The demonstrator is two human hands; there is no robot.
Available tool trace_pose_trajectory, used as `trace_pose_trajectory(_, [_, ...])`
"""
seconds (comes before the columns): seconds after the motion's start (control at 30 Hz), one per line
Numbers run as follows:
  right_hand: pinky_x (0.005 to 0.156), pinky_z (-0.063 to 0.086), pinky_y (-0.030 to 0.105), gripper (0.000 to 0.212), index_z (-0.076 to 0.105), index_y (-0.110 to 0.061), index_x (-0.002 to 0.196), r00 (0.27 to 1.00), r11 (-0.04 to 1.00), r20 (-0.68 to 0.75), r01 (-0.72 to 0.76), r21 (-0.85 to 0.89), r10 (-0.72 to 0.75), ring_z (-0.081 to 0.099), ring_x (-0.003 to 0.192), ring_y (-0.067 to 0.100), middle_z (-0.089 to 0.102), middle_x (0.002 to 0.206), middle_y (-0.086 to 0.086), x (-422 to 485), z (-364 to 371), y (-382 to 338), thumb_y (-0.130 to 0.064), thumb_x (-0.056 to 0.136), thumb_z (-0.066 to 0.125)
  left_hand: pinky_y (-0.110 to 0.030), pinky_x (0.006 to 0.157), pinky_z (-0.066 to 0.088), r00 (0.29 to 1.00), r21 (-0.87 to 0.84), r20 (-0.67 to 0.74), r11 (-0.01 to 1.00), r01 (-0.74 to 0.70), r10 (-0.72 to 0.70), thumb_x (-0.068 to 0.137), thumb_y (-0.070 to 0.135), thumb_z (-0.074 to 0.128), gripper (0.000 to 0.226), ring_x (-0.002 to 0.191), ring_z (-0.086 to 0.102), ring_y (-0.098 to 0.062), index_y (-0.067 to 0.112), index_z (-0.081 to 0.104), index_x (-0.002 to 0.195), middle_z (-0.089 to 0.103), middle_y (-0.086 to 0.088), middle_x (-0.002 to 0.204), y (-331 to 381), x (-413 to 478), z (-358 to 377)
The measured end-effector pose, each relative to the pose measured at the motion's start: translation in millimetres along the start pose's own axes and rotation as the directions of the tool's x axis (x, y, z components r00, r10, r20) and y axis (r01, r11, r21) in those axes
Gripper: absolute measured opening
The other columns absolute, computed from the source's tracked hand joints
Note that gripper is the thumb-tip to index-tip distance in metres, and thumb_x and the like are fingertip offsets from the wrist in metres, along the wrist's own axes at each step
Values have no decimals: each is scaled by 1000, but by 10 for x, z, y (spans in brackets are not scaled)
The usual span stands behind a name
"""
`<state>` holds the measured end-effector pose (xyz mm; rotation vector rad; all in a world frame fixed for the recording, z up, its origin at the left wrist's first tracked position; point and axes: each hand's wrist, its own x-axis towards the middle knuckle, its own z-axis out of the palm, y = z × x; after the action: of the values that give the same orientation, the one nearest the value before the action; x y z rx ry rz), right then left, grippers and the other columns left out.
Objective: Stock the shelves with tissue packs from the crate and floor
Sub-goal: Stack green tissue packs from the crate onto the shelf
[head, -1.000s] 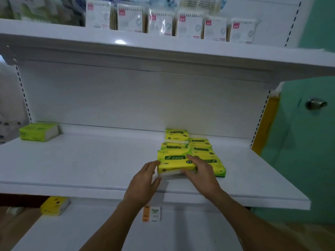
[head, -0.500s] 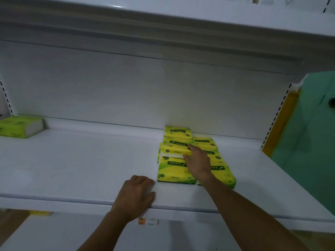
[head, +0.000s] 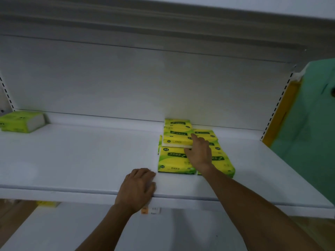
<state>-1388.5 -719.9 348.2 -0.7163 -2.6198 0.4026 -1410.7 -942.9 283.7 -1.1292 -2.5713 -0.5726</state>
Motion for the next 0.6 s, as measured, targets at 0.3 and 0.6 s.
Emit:
trace_pose_trajectory(0.3, [94,38,41,55,39,-15,137,999,997,-35,-36,-62,33,39,122,34,49,130,14,-946,-357,108,-20,85,58,-39,76,55,997,-40,69,999,18,-15,73,33,38,45,88,67,-30,12,71,95,70,-11,99,301,-548,-228])
trace_pose_trajectory(0.6, [98,36,40,53,38,-14,138,999,1000,45,24,1,-24,39,124,30,47,132,13,-1829,-346,-66,-22,89,54,-32,101,34,976,-39,190,993,115,-106,92,27,47,43,127,37,-23,22,45,134,42,1,142,401,-1344,-220])
